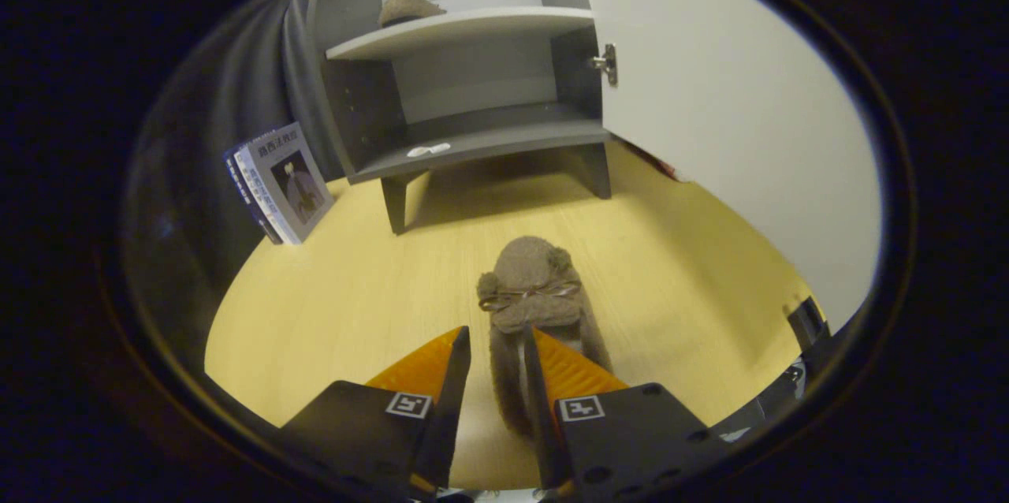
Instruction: Open the shoe cabinet door, grab the shoes and put them into the shoe cabinet, then close the shoe cabinet door.
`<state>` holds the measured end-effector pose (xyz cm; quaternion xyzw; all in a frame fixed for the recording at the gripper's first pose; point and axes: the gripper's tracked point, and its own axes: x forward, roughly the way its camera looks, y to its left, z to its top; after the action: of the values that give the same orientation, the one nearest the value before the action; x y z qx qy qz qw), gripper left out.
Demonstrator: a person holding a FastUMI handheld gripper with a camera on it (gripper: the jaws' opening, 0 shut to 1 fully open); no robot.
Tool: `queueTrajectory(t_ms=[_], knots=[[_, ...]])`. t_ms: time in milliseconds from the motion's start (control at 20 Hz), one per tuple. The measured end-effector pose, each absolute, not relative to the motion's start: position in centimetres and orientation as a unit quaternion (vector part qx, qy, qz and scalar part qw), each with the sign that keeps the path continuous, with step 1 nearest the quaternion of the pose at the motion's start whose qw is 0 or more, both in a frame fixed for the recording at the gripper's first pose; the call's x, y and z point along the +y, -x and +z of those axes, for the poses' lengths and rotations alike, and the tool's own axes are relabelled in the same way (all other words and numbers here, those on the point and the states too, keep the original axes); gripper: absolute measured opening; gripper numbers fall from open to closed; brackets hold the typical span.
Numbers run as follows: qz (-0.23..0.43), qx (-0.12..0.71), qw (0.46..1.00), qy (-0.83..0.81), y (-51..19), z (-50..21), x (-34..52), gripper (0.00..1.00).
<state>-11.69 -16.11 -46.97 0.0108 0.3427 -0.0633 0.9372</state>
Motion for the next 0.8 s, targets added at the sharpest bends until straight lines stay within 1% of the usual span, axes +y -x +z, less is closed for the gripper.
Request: queueTrajectory(t_ms=[200,500,750,800], knots=[[-0.052,0.385,0.921,0.012,10.4,-49.3,-16.1,0.44],[-0.056,0.413,0.908,0.040,8.0,-50.7,-16.3,0.44],[-0.069,0.405,0.910,0.058,6.8,-50.9,-16.7,0.44],[-0.079,0.401,0.910,0.064,6.9,-50.7,-17.4,0.37]])
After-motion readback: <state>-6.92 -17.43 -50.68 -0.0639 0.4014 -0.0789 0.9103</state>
